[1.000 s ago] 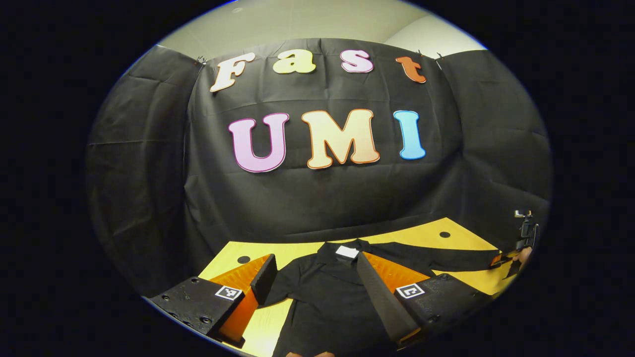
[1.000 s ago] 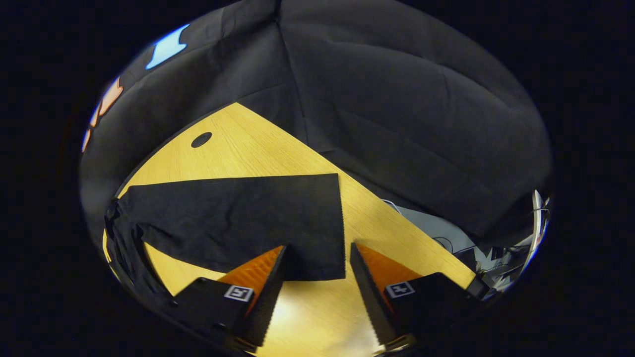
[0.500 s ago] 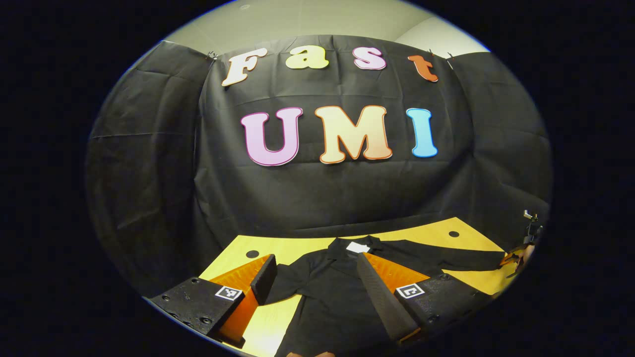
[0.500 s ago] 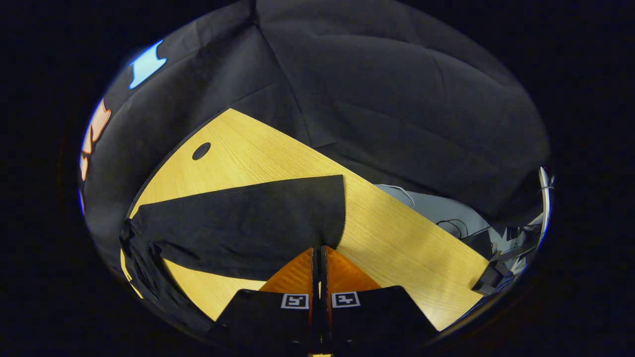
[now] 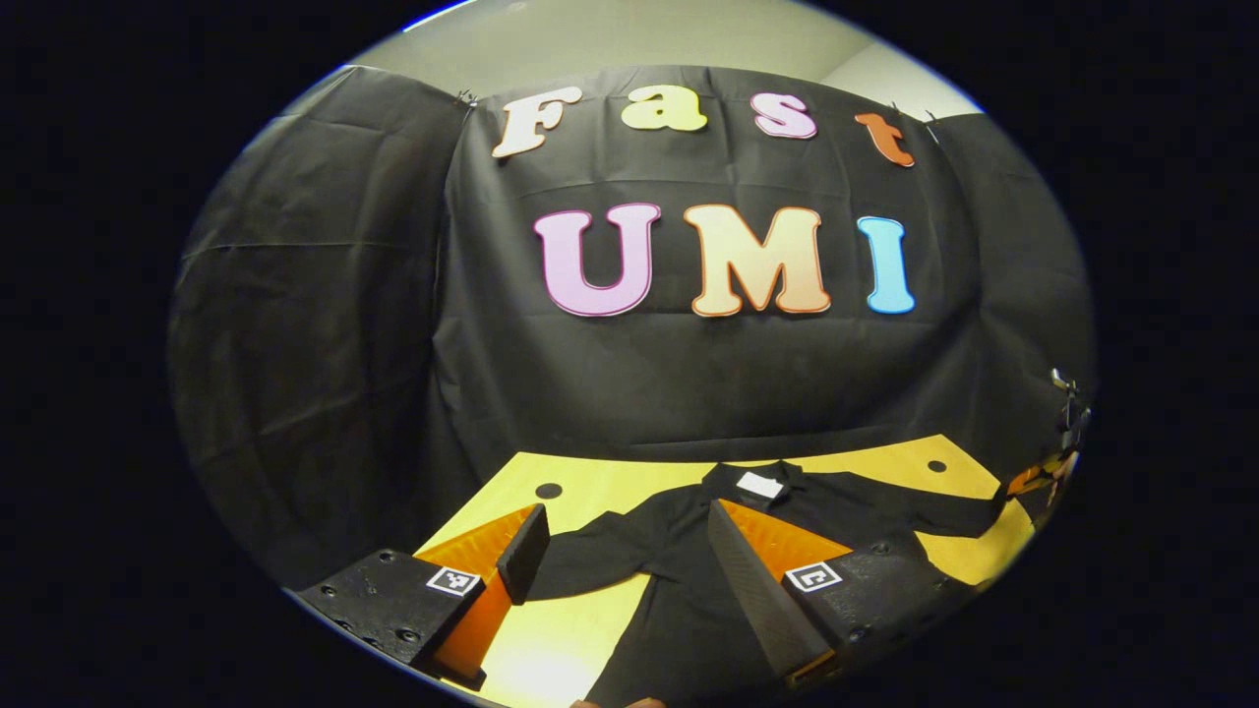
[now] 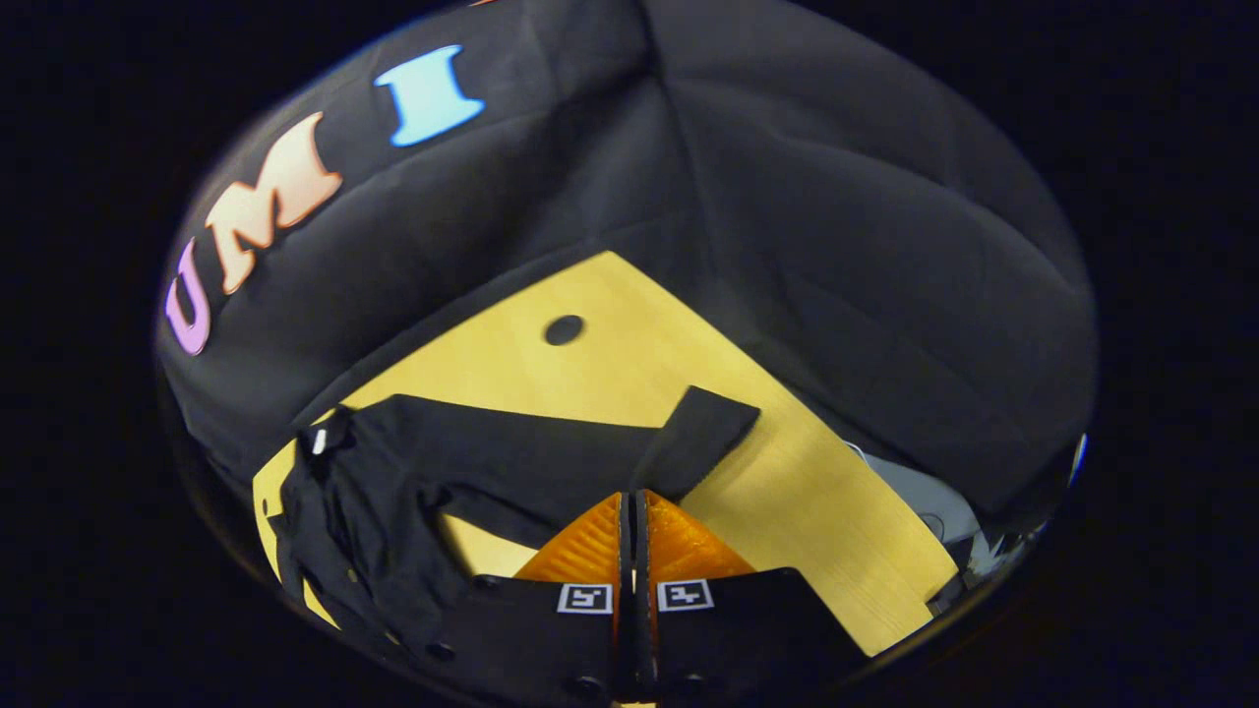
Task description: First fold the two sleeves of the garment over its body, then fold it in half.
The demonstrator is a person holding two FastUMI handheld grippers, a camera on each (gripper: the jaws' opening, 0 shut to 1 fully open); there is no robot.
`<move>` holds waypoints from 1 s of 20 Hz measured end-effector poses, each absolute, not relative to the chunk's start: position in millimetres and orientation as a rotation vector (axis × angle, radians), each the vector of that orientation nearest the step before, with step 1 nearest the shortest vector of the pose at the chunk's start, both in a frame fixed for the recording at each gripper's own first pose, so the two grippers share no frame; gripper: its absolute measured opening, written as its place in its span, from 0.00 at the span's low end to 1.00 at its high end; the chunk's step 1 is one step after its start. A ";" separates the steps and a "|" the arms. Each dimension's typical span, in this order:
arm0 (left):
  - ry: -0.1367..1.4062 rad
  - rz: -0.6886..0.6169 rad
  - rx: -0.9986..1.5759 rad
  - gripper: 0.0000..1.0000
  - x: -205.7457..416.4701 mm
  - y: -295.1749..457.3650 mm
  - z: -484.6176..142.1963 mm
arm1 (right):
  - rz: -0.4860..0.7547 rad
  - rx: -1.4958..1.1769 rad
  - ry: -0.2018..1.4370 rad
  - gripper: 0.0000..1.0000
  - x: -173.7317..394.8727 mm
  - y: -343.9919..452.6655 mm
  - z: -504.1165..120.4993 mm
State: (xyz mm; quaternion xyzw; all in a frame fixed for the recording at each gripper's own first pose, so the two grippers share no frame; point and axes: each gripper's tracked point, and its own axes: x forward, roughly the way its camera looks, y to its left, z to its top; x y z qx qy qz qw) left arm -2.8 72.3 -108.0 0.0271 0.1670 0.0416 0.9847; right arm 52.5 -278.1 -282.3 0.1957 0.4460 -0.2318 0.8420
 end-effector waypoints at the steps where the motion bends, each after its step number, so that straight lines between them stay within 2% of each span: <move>1: 0.336 0.093 0.051 0.99 -3.7 79.3 -108.3 | -0.449 0.394 0.930 0.02 67.8 -261.6 -276.0; 2: 0.337 0.098 0.047 0.96 -4.9 84.7 -108.3 | -0.405 0.379 0.925 0.02 79.3 -240.8 -268.9; 4: 0.336 0.102 0.042 0.99 -10.2 93.6 -107.2 | -0.321 0.367 0.925 0.00 93.9 -201.9 -259.9; 5: 0.336 0.108 0.041 0.96 -12.5 99.5 -107.7 | -0.286 0.361 0.925 0.02 103.0 -185.1 -257.1; 8: 0.344 0.130 0.023 0.99 -19.2 117.1 -110.8 | -0.190 0.330 0.911 0.02 127.7 -129.0 -249.0; 9: 0.347 0.137 0.016 0.99 -21.0 122.0 -110.6 | -0.154 0.321 0.906 0.00 134.6 -110.0 -244.6; 12: 0.361 0.174 -0.008 0.96 -28.4 140.6 -116.1 | -0.050 0.291 0.908 0.03 152.4 -55.9 -240.2; 14: 0.370 0.197 -0.021 0.99 -30.3 153.1 -119.9 | 0.025 0.295 0.913 0.03 161.5 -16.9 -236.8; 15: 0.373 0.208 -0.027 0.96 -32.5 159.3 -121.8 | 0.071 0.303 0.918 0.02 165.0 3.5 -234.6; 20: 0.390 0.262 -0.044 0.96 -42.9 192.6 -130.9 | 0.260 0.255 0.949 0.02 172.4 93.2 -241.0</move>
